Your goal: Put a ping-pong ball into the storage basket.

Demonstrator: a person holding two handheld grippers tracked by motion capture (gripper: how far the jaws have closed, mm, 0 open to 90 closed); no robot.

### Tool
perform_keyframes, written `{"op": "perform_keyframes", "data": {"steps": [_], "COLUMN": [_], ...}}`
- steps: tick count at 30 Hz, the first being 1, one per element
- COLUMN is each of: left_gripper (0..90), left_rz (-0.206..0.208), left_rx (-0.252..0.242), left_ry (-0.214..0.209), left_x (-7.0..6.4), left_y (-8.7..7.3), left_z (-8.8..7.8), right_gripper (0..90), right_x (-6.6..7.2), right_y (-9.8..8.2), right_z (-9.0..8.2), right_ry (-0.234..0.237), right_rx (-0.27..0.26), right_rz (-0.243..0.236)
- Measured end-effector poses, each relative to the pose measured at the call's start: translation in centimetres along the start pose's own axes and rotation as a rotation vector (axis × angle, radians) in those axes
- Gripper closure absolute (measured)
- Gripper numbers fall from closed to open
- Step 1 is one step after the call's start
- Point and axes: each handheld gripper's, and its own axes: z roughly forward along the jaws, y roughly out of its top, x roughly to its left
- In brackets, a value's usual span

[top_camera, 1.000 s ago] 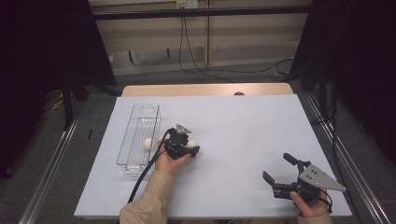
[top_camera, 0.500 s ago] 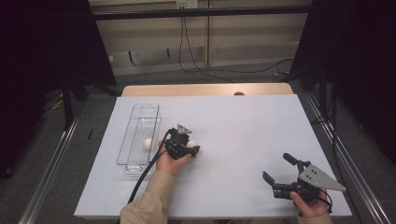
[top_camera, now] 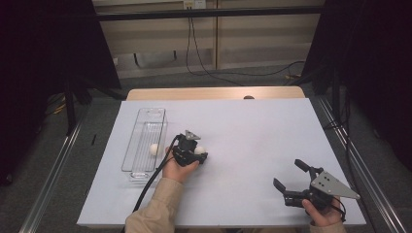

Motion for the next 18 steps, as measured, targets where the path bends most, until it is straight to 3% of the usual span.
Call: {"op": "perform_keyframes", "data": {"steps": [18], "left_gripper": [51.0], "left_rz": [-0.031], "left_rx": [-0.032], "left_ry": [-0.031], "left_x": [0.3], "left_y": [0.4], "left_z": [-1.6], "right_gripper": [3.4], "right_x": [0.0], "right_y": [0.0], "right_z": [0.0], "right_ry": [-0.001], "right_rx": [-0.004], "right_rz": [0.003]}}
